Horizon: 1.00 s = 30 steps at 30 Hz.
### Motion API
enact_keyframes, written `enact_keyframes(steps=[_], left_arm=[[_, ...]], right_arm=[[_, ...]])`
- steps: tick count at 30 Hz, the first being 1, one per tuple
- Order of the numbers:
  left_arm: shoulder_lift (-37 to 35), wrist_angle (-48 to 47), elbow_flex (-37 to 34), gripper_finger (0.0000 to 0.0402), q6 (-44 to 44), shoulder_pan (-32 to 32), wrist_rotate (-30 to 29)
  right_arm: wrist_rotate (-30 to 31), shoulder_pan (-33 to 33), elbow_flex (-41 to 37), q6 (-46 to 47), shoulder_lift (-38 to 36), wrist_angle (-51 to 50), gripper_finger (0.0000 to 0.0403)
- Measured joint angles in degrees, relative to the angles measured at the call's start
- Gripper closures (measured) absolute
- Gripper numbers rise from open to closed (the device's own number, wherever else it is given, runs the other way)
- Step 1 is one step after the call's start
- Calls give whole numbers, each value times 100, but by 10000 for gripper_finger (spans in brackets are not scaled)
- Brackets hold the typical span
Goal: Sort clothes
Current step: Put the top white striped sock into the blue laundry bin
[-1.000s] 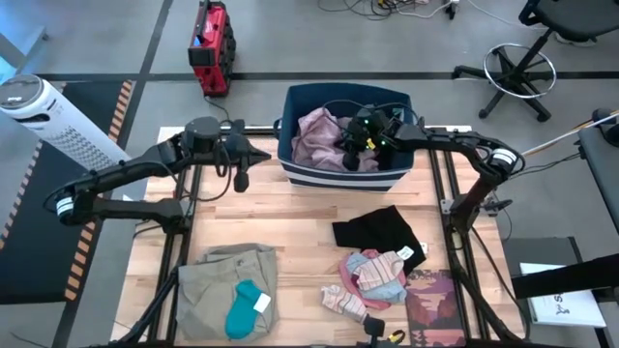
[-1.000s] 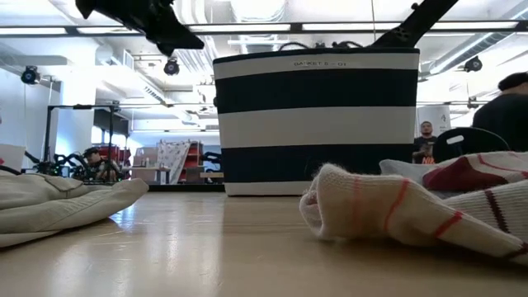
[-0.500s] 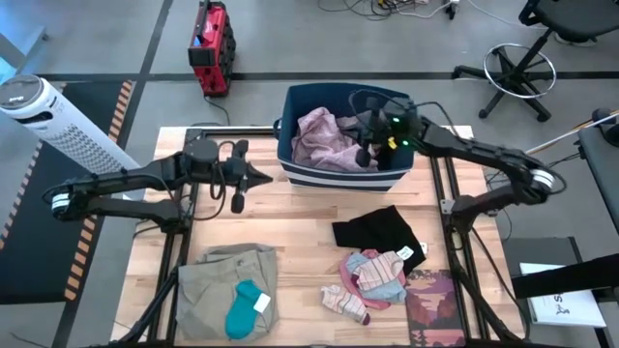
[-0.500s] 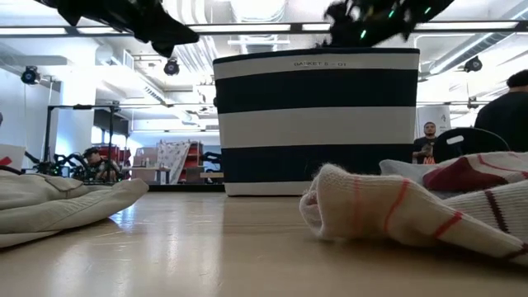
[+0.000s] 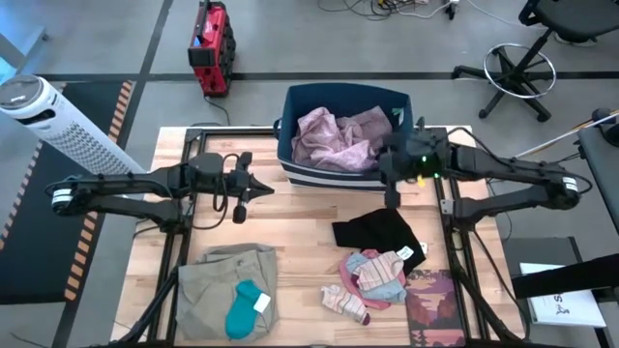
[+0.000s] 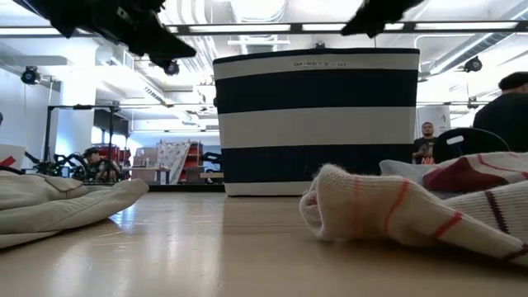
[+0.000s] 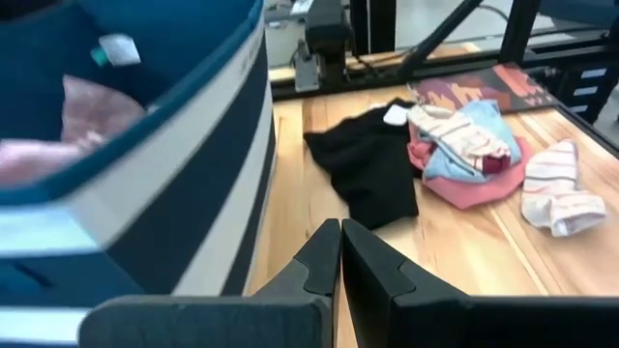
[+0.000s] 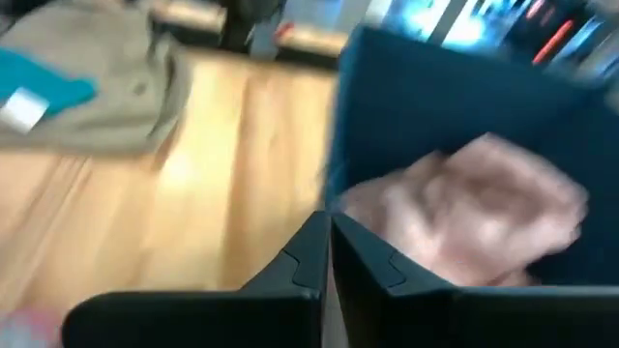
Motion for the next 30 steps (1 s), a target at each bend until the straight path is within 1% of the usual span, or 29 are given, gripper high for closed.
enact_keyframes(steps=[3,6,8,12,16,22,26,30], left_arm=[[4,-19,-121,401,-151,0,0],[15,-30,-249,402,-241,-7,0],[15,-36,-336,402,-246,-11,0],[21,-37,-496,402,-287,-11,-130],[39,-102,-582,402,-349,-11,-157],[39,-225,-749,402,-775,-13,-22],[39,-252,-904,399,-1009,-13,207],[39,-249,-866,389,-1019,-13,219]], right_arm=[[16,450,-22,319,-5,-550,371],[48,915,-61,663,111,-779,335],[178,1202,-78,875,239,-914,310],[301,1615,-76,1080,543,-874,265],[316,1867,-63,1153,852,-787,231],[137,1991,-100,1264,1224,-521,205],[88,1985,-111,1221,1370,-466,198],[131,1972,-111,1194,1423,-406,193]])
